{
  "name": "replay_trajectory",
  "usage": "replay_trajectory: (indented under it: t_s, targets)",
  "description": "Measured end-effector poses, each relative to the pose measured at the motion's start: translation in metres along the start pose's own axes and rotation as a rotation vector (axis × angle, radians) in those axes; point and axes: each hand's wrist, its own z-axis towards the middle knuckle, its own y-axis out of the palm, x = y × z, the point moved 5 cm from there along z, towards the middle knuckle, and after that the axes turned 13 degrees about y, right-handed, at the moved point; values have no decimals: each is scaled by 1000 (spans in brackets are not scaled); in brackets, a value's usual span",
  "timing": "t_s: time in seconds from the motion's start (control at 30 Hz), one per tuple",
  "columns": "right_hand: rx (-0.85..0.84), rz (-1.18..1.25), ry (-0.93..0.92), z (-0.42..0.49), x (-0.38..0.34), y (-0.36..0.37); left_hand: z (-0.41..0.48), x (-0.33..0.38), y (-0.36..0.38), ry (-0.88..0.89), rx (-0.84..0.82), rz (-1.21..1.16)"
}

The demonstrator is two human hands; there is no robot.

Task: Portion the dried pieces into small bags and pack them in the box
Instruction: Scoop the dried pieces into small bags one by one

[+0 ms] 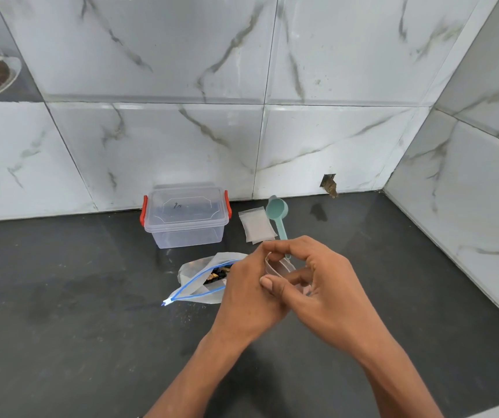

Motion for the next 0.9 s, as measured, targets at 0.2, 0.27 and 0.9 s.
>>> replay_trajectory:
  t_s: [0.2, 0.27, 0.9]
  targets:
    - [15, 4, -51, -1, 1, 7, -2, 4, -2, 37, 16, -19]
    - [-1, 57, -46, -1, 2, 9, -4, 0, -3, 9, 18, -28]
    - [202, 8, -180, -20, 9, 4, -45, -23, -30, -108, 46, -167]
